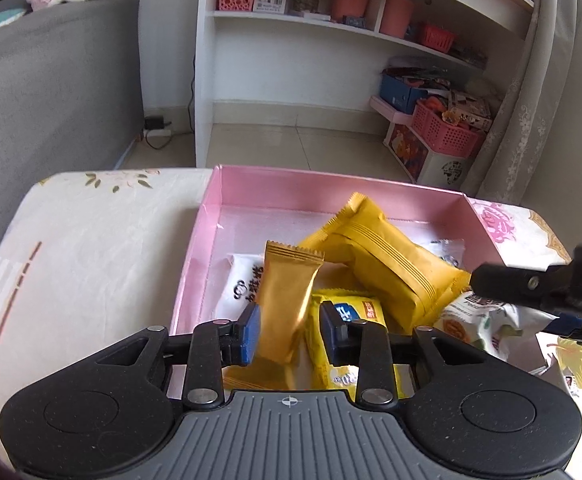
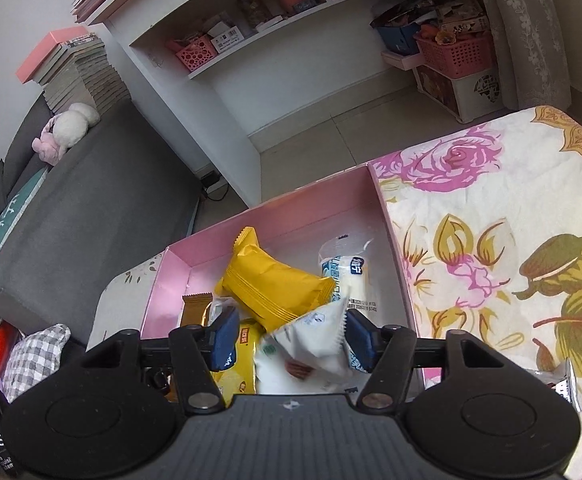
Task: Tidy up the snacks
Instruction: 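Carry both packets into the box and open both grippers, then withdraw both tools from the box toward the snacks beside it, then grasp the yellow pillow pack with the left gripper while the right grasps a white printed packet, then lower both packets into the box and open both grippers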
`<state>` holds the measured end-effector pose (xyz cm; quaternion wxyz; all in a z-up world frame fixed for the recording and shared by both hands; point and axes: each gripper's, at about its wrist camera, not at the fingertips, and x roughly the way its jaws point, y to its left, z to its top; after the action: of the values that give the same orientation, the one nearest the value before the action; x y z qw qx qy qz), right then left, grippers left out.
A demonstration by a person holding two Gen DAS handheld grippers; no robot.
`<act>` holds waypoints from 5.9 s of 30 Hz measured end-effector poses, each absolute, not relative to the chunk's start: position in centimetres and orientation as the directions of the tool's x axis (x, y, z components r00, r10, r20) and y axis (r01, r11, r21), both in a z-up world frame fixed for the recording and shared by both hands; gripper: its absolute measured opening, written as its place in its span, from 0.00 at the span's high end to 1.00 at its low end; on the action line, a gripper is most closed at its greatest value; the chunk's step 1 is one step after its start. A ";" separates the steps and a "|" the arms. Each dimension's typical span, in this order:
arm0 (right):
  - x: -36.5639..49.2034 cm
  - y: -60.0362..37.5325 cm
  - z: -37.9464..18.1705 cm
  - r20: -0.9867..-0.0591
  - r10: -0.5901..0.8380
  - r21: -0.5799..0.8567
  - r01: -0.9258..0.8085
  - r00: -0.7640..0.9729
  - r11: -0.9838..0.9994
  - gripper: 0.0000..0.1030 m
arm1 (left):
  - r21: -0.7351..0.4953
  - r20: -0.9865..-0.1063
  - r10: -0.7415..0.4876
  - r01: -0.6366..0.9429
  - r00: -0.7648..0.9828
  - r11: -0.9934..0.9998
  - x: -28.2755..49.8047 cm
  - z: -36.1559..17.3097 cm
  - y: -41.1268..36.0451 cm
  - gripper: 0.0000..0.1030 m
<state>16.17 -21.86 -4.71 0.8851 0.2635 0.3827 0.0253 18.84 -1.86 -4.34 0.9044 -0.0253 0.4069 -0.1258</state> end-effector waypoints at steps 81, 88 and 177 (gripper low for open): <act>2.1 -22.6 -3.3 -0.643 0.137 0.132 -0.068 0.754 0.989 0.06 | -0.169 -0.699 -0.370 0.361 0.612 0.917 4.7 -4.4 4.4 0.03; 2.1 -21.8 -4.7 -0.662 0.150 0.089 -0.122 0.734 0.989 0.06 | -0.132 -0.729 -0.337 0.360 0.596 0.923 5.3 -4.9 3.5 0.03; 7.3 -25.5 -1.3 -0.663 0.393 0.518 0.011 0.637 0.855 0.48 | -0.463 -0.654 -0.525 0.260 0.545 0.847 10.3 0.5 3.6 0.64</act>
<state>7.33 -25.54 -1.33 0.8708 0.2456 0.4116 0.1096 10.27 3.55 0.54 0.8647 -0.1578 0.4195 -0.2267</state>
